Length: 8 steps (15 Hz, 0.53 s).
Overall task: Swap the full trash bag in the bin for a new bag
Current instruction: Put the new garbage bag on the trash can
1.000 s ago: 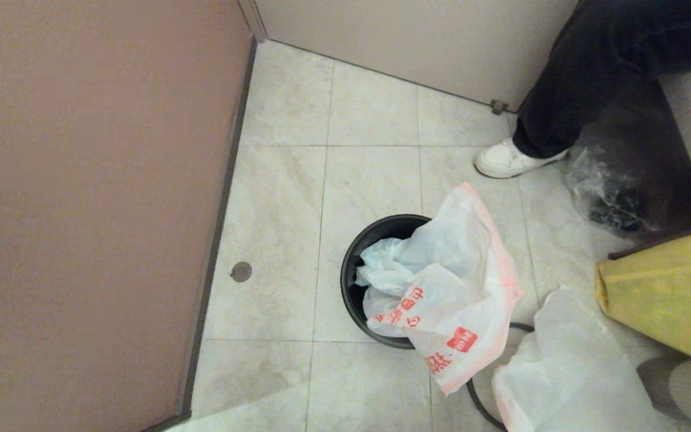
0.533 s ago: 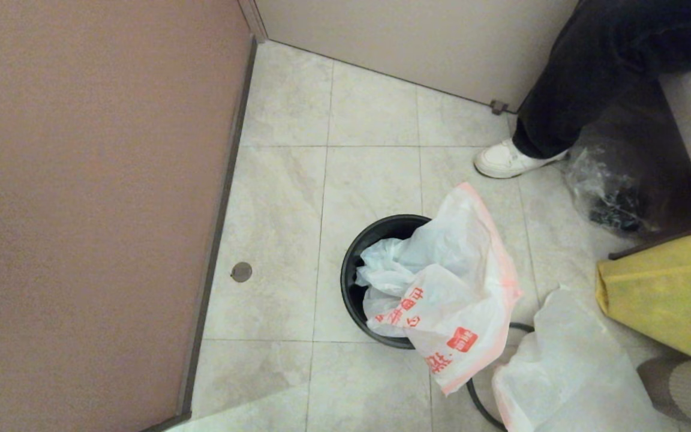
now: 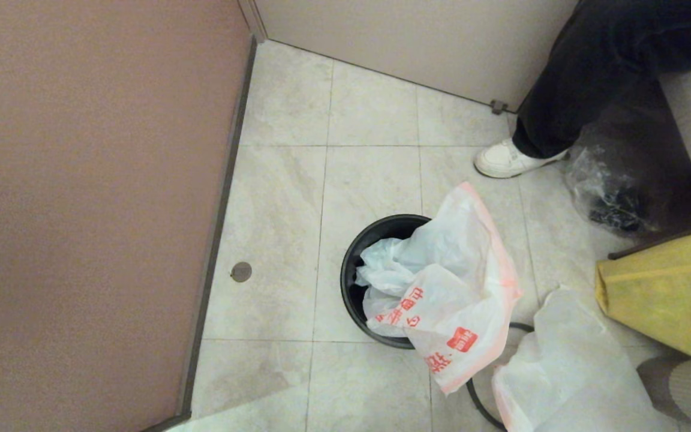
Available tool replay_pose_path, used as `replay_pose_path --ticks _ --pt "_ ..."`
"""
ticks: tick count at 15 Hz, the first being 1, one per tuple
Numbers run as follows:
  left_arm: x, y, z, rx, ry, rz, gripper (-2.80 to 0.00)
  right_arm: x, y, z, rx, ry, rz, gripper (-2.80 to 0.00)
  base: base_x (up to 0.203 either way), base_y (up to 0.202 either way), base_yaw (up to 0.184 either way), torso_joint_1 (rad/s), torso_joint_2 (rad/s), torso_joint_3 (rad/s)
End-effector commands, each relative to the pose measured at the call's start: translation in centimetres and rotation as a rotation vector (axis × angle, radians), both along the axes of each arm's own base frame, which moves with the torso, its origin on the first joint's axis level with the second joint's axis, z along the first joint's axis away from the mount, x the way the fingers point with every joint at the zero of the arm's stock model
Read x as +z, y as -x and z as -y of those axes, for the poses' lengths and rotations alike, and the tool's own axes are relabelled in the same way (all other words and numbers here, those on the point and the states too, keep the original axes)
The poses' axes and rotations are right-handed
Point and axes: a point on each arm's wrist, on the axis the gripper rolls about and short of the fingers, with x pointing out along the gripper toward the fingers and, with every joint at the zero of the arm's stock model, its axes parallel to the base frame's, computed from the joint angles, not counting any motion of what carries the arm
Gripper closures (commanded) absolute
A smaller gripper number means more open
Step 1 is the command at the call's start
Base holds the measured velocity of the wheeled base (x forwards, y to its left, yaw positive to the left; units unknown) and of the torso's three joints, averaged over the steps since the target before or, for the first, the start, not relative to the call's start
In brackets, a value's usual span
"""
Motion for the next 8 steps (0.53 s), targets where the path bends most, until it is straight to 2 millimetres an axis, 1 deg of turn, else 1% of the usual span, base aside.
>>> replay_pose_path --ticks 1,4,6,8 --pt "-2.1 -0.7 0.2 -0.068 -0.067 -0.093 0.0 0.0 0.0 0.0 0.001 0.0 -0.002 0.0 0.0 0.0 0.0 0.0 0.0 0.0" --pt "-4.9 -2.6 1.1 -0.254 -0.098 -0.356 0.0 0.0 0.0 0.0 0.0 0.0 -0.002 0.0 0.0 0.0 0.0 0.0 0.0 0.0" --pt "-6.3 -3.8 2.9 -0.397 -0.092 -0.485 0.0 0.0 0.0 0.0 0.001 0.001 -0.002 0.0 0.0 0.0 0.0 0.0 0.0 0.0" --pt "-7.6 -5.4 4.7 -0.493 -0.027 -0.616 0.0 0.0 0.0 0.0 0.001 0.0 -0.002 0.0 0.0 0.0 0.0 0.0 0.0 0.0"
